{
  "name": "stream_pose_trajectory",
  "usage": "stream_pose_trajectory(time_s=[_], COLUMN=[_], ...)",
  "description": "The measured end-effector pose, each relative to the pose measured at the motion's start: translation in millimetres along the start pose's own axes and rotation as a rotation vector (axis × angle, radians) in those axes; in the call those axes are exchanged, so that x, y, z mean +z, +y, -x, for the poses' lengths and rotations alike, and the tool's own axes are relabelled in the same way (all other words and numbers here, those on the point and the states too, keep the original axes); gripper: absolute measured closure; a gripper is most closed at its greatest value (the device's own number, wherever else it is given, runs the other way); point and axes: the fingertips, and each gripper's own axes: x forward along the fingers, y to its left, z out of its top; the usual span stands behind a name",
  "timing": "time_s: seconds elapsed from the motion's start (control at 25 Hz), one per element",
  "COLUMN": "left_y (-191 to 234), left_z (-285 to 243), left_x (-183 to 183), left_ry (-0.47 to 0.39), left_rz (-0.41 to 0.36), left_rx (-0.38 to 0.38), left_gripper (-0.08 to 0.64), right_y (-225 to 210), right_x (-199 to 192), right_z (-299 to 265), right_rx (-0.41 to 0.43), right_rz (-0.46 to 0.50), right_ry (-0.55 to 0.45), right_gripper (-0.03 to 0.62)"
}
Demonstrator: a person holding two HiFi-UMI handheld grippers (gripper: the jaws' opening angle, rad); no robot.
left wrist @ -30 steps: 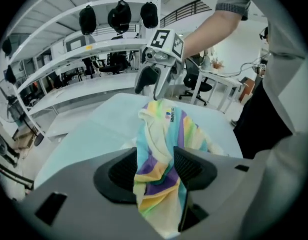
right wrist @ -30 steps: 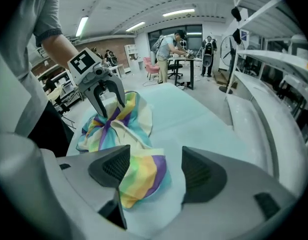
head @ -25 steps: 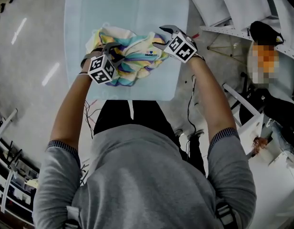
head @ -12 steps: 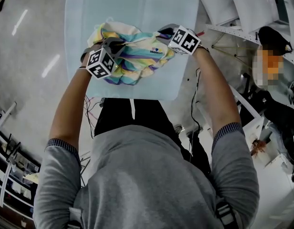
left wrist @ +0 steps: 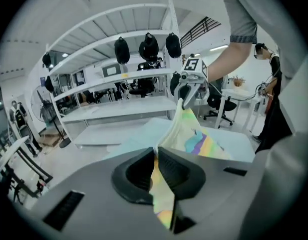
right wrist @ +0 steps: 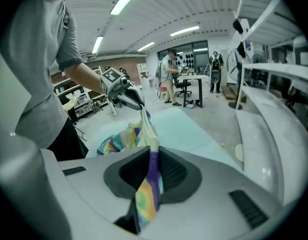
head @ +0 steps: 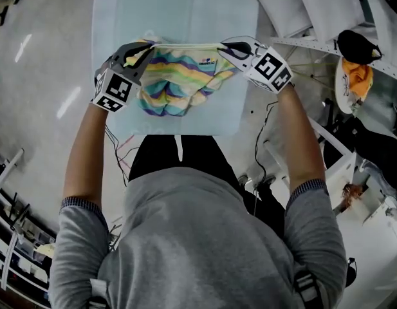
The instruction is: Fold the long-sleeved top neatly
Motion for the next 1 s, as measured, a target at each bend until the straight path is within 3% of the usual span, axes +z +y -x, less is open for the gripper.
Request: stream_pose_trajectory(time_s=[0.44,0.64,0.88,1.0], left_y=[27.9,32.6,39.0,40.1], left_z=[116.9,169.0,217.9,236.6], left_x=[145.2,210.1,260.1,281.7], left_ry=[-0.232,-0.36,-0.433,-0.478], left_rz=[-0.108,-0.193,-0.258,-0.265], left_rx=[0.166,0.213,0.247,0.256], left_gripper=[0.52,0.523,0.523,0.525], right_y=[45.0,63.9,97.7,107.1], right_x=[147.6,189.4,259.6,279.4], right_z=[106.7,149.4,191.9,207.6], right_rx=[-0.273,-0.378,-0.501,-0.556], right_rz=[0.094,0.067,0.139,0.166], right_ry=[-0.284,-0.311,-0.434,-0.443], right_gripper=[0.546,0.546,0.546,0.546])
